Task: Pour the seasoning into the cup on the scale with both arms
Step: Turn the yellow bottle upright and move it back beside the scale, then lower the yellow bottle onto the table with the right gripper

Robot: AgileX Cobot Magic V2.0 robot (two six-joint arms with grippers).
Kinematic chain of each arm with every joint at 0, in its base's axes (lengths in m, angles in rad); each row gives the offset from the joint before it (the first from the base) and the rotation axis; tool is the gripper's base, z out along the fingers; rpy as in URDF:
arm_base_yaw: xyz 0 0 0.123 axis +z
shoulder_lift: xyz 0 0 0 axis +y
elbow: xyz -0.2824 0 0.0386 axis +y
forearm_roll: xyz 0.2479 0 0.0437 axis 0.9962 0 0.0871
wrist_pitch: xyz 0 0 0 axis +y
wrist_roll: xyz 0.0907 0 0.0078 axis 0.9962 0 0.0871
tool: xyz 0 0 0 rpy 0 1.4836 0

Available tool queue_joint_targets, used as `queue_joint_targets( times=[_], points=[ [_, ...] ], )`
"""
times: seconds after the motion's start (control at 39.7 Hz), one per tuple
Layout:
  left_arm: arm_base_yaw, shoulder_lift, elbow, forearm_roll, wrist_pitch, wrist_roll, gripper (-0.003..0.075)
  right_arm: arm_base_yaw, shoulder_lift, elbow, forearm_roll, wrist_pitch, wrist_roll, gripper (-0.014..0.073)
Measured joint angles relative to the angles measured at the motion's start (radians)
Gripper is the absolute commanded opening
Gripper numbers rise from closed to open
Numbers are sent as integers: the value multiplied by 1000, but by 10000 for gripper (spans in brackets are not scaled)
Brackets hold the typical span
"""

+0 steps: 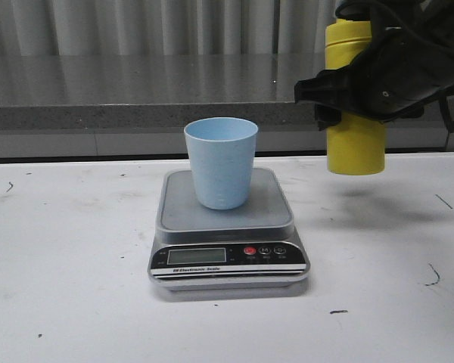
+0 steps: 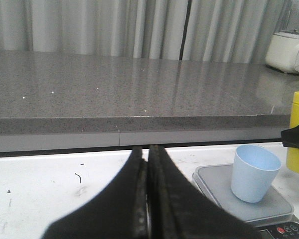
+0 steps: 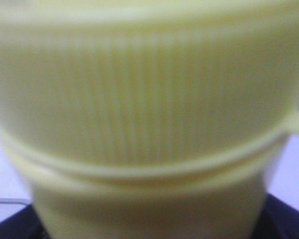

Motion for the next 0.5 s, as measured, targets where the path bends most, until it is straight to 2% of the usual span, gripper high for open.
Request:
queue_joint_targets(
  times=[0.2, 0.43, 0.5],
  points=[
    [0, 0, 0, 0, 0, 0, -20, 0, 0, 91, -87, -29, 134, 148],
    [0, 0, 0, 0, 0, 0, -20, 0, 0, 256, -401, -237, 455, 148],
    [0, 0, 0, 0, 0, 0, -20, 0, 17, 287, -455, -321, 524, 148]
  ],
)
